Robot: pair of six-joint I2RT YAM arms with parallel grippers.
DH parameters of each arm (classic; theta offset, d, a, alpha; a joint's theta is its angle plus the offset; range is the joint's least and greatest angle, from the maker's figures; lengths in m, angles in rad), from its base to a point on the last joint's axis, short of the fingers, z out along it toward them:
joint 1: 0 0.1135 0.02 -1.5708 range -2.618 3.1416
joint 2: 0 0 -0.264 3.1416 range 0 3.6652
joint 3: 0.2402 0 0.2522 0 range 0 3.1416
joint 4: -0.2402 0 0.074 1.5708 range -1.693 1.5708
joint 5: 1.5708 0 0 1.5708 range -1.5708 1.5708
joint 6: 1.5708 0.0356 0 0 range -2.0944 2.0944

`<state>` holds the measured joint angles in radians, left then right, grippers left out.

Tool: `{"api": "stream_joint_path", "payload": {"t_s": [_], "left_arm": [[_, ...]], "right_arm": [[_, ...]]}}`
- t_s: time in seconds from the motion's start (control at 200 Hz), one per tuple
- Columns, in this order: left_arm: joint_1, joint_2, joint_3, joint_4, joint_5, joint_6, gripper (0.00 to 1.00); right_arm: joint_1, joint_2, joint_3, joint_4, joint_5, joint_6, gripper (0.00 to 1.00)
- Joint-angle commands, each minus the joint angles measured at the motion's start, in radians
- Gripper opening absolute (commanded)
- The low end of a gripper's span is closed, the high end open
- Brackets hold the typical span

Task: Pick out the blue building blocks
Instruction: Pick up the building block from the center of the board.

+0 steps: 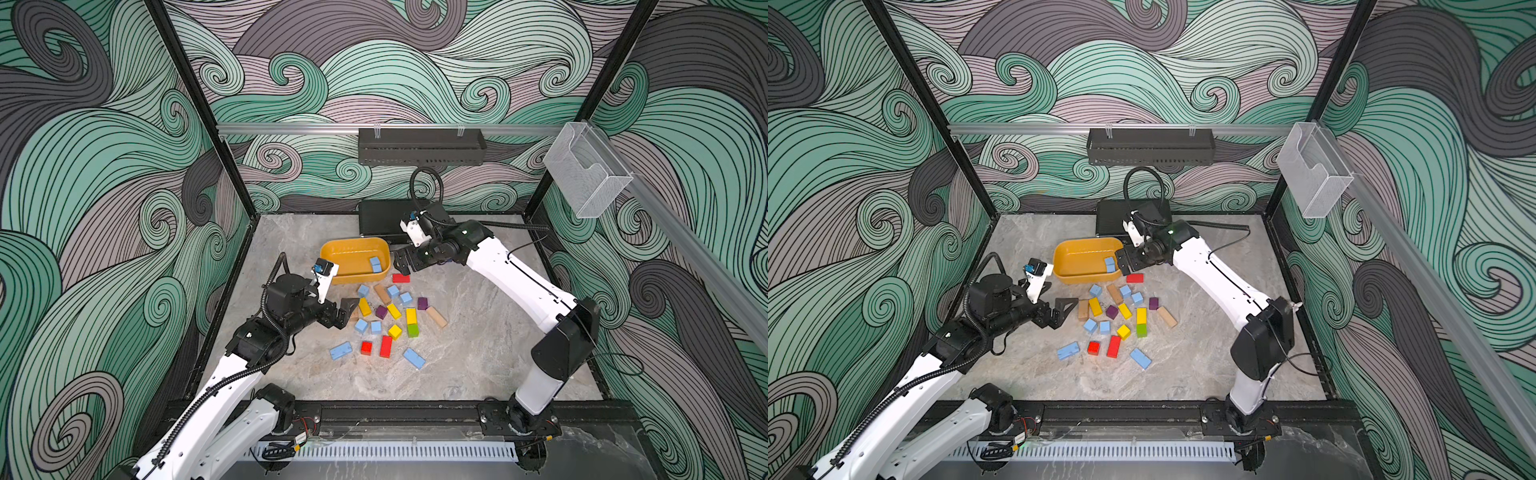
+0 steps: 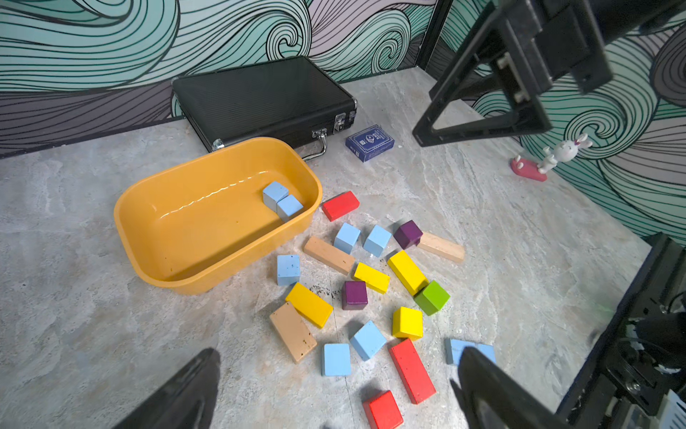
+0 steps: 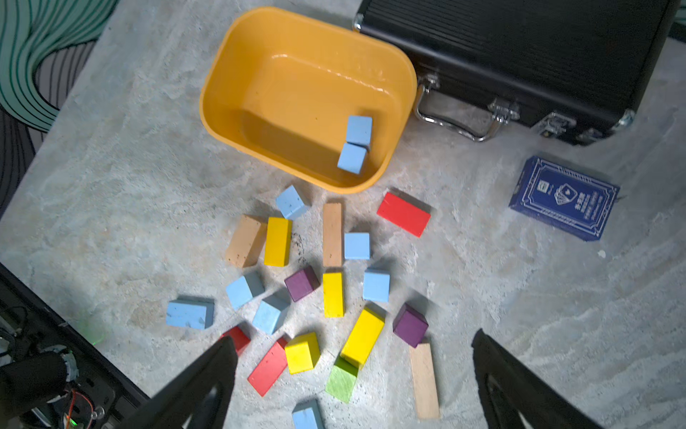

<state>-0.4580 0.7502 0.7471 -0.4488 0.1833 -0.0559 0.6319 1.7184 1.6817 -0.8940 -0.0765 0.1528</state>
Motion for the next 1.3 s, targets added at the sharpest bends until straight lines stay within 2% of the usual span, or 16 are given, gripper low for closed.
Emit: {"api": "stream_joint_path", "payload": {"t_s": [0.0,0.17,0.445,1.006,1.296], "left_arm": [[-0.026,-0.021,-0.029,0.004,-0.037,-0.018,0.99],[-0.069,-0.009,-0.072,0.027,-0.039,-0.043,0.99],[-0.119,0.001,-0.097,0.024,-0.089,-0.05,0.99],[-0.125,0.049,-0.126,0.059,-0.144,-0.061,0.98],[-0.125,0.084,-0.109,0.066,-0.173,-0.081,0.99]], "right_arm": [[-0.019,-0.043,-0.073,0.023,-0.012,0.026,0.95],[-0.038,-0.086,-0.199,0.042,-0.006,0.045,0.88],[-0.046,-0.048,-0.275,0.075,-0.052,0.044,0.75],[-0.034,0.162,-0.196,0.095,-0.064,0.025,0.6],[-0.018,0.268,-0.134,0.094,-0.059,0.013,0.62]]}}
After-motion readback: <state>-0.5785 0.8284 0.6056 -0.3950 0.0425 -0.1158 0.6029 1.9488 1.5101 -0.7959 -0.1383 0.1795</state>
